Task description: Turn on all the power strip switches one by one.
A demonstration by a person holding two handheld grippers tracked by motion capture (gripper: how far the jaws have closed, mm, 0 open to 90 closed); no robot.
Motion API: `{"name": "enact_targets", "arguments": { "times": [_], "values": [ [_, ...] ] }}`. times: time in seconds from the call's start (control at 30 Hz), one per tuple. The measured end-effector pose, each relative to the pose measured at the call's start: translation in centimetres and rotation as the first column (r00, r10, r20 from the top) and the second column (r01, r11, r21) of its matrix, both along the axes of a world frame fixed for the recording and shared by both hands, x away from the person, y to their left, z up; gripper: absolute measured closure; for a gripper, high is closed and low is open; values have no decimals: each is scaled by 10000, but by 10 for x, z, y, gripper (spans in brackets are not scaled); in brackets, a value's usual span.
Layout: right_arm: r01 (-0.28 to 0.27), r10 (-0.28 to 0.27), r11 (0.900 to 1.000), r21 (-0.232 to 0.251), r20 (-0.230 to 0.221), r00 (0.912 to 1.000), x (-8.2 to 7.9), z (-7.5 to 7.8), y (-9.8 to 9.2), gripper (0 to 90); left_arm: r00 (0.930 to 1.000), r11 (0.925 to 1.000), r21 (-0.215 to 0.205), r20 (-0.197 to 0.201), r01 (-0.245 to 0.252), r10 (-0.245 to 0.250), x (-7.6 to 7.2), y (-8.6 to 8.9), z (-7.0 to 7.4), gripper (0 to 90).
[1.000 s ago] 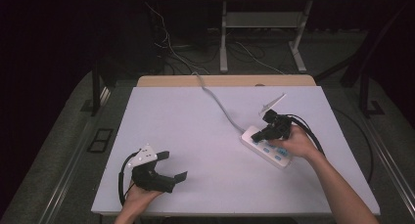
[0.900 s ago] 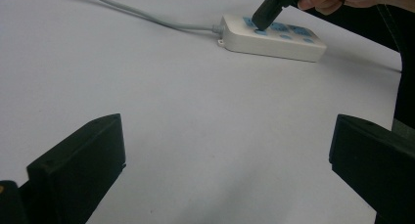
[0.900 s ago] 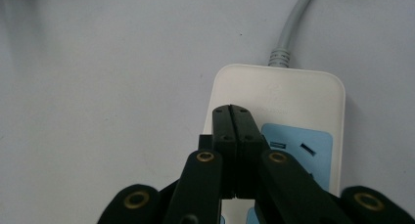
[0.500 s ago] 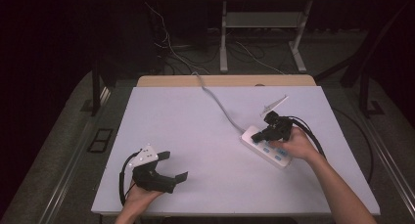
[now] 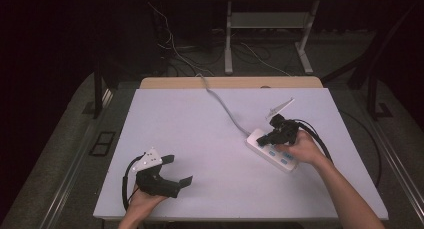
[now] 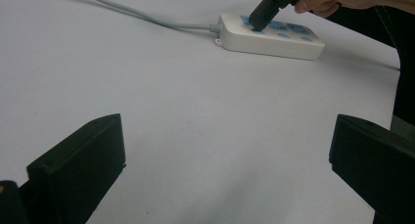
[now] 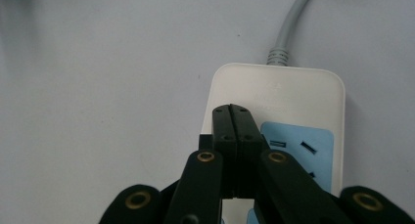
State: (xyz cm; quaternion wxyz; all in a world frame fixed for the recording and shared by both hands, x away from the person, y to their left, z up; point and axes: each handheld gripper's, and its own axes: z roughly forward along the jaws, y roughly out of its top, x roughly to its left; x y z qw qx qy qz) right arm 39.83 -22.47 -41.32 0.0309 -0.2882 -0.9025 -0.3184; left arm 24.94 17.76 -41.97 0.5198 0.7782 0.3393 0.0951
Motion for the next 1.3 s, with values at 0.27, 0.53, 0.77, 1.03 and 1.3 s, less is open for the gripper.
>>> {"name": "enact_targets", "arguments": {
  "times": [0.27,0.53,0.77,1.03,1.3],
  "values": [
    [-11,14,9993,-383,73,10000,-1,1,5,900,10000,10000,-8,58,6,-6,-1,0,1,0],
    [40,-39,9998,-220,66,10000,-2,1,3,900,10000,10000,9,9,20,-20,0,0,0,0],
    [96,-97,9999,51,33,9999,-1,-1,0,900,10000,10000,-8,-23,-1,1,1,1,0,0],
    [150,-151,9997,-212,-2,9999,-2,3,-2,899,10000,10000,-26,-14,8,-8,1,1,0,0],
    [427,-432,9989,208,233,9988,-4,15,-14,888,10000,10000,-37,-31,31,-31,1,0,-1,0]
  ]
}}
